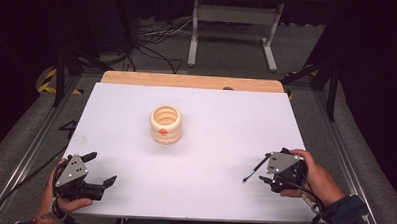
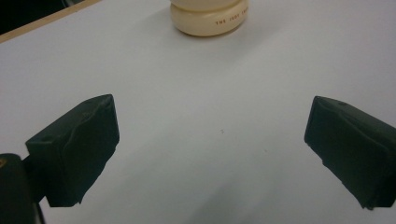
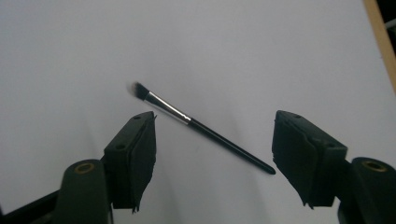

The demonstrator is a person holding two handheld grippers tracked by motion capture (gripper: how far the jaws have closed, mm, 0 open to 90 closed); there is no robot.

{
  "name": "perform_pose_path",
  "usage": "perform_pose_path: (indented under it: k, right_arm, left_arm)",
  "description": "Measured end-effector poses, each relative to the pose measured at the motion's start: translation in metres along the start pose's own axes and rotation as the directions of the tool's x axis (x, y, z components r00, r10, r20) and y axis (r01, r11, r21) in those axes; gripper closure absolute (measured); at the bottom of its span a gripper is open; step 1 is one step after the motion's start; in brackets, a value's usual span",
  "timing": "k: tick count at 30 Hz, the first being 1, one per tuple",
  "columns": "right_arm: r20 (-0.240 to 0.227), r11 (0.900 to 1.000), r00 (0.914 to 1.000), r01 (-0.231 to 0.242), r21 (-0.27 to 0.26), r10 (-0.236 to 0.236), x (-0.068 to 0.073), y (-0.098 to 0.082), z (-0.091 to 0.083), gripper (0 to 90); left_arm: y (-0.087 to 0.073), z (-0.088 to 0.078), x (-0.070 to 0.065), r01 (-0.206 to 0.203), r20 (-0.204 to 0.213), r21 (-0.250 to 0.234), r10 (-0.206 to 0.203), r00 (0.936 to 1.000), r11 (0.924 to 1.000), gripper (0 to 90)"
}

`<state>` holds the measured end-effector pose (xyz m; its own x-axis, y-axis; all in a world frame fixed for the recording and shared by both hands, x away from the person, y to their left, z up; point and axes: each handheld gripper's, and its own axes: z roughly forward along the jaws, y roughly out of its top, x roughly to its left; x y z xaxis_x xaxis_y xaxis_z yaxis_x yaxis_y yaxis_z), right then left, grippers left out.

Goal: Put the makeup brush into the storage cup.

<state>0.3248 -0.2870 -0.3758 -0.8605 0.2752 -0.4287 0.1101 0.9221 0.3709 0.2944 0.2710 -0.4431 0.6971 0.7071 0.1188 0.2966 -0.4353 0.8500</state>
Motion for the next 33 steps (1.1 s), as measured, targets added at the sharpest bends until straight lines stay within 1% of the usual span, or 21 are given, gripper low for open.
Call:
perform_pose_path:
  k: [1,2,3,5,8,9,13,15,16,17,18,20,21,22,23,27,28,29,30,31,33]
  right_arm:
    - [-0.012,0.996,0.9979,0.064,0.065,-0.063,0.000,0.006,0.005,38.5]
    - [-0.042,0.994,0.9960,0.082,0.071,-0.080,0.000,0.009,0.007,42.7]
    - [-0.068,0.993,0.9936,0.096,0.074,-0.091,0.000,0.011,0.011,44.0]
    - [-0.100,0.986,0.9888,0.122,0.111,-0.111,-0.001,0.015,0.021,45.3]
    - [-0.136,0.981,0.9839,0.134,0.138,-0.115,-0.004,0.019,0.032,48.6]
    - [-0.136,0.981,0.9839,0.134,0.138,-0.115,-0.004,0.019,0.032,48.6]
    - [-0.169,0.963,0.9741,0.183,0.200,-0.150,-0.009,0.024,0.046,49.7]
    - [-0.196,0.948,0.9640,0.223,0.228,-0.180,-0.011,0.027,0.051,51.4]
    - [-0.203,0.944,0.9611,0.233,0.232,-0.187,-0.011,0.028,0.054,53.1]
    - [-0.222,0.941,0.9557,0.245,0.235,-0.193,-0.012,0.029,0.056,53.7]
    - [-0.232,0.935,0.9518,0.257,0.245,-0.200,-0.013,0.030,0.059,54.6]
    - [-0.253,0.931,0.9472,0.262,0.254,-0.197,-0.016,0.032,0.064,55.6]
    - [-0.267,0.925,0.9435,0.269,0.268,-0.197,-0.017,0.032,0.067,56.0]
    - [-0.278,0.922,0.9405,0.273,0.274,-0.195,-0.018,0.033,0.069,56.4]
    - [-0.278,0.922,0.9405,0.273,0.274,-0.195,-0.018,0.033,0.069,56.4]
    - [-0.320,0.910,0.9278,0.290,0.296,-0.191,-0.021,0.036,0.078,57.7]
    - [-0.320,0.910,0.9278,0.290,0.296,-0.191,-0.021,0.036,0.078,57.7]
    - [-0.348,0.909,0.9211,0.287,0.304,-0.174,-0.023,0.038,0.079,62.9]
    - [-0.348,0.909,0.9211,0.287,0.304,-0.174,-0.023,0.038,0.079,62.9]
    - [-0.375,0.908,0.9129,0.286,0.305,-0.162,-0.024,0.038,0.080,68.7]
    - [-0.405,0.908,0.9025,0.286,0.307,-0.147,-0.025,0.038,0.080,77.4]
  left_arm:
    - [0.000,0.000,0.000,-0.002,0.002,0.001,0.002,1.0000,1.0000,3.9]
    - [0.000,0.000,-0.001,-0.005,0.005,0.000,0.005,1.0000,1.0000,3.9]
    - [0.000,0.000,-0.001,-0.006,0.006,0.000,0.006,1.0000,1.0000,3.9]
    - [0.001,0.001,-0.002,-0.009,0.008,0.001,0.009,0.9999,1.0000,3.9]
    - [0.000,0.001,-0.002,-0.008,0.011,0.004,0.008,0.9999,1.0000,3.9]
    - [0.000,0.001,-0.002,-0.008,0.011,0.004,0.008,0.9999,1.0000,3.9]
    - [0.000,0.002,-0.001,-0.008,0.022,0.009,0.007,0.9997,0.9999,3.9]
    - [-0.001,0.003,-0.001,-0.010,0.024,0.016,0.009,0.9997,0.9998,3.9]
    - [-0.001,0.003,-0.001,-0.011,0.025,0.019,0.011,0.9996,0.9998,3.9]
    - [-0.001,0.003,-0.001,-0.011,0.026,0.020,0.010,0.9996,0.9998,3.9]
    - [-0.001,0.004,-0.002,-0.010,0.028,0.022,0.009,0.9996,0.9997,3.9]
    - [-0.001,0.005,-0.002,-0.012,0.034,0.027,0.011,0.9994,0.9996,4.0]
    - [-0.001,0.005,-0.002,-0.017,0.033,0.032,0.016,0.9993,0.9993,4.0]
    - [-0.001,0.005,-0.002,-0.017,0.033,0.032,0.016,0.9993,0.9993,4.0]
    - [-0.001,0.005,-0.003,-0.017,0.033,0.031,0.016,0.9993,0.9994,4.0]
    - [-0.001,0.005,-0.003,-0.020,0.040,0.029,0.019,0.9990,0.9994,4.1]
    - [-0.001,0.005,-0.003,-0.020,0.043,0.028,0.019,0.9989,0.9994,4.1]
    - [0.000,0.006,-0.003,-0.022,0.042,0.031,0.020,0.9989,0.9993,4.1]
    - [0.000,0.006,-0.003,-0.022,0.042,0.031,0.020,0.9989,0.9993,4.1]
    - [0.000,0.006,-0.003,-0.023,0.044,0.031,0.022,0.9988,0.9993,4.1]
    - [0.000,0.006,-0.003,-0.026,0.044,0.032,0.024,0.9987,0.9991,4.1]
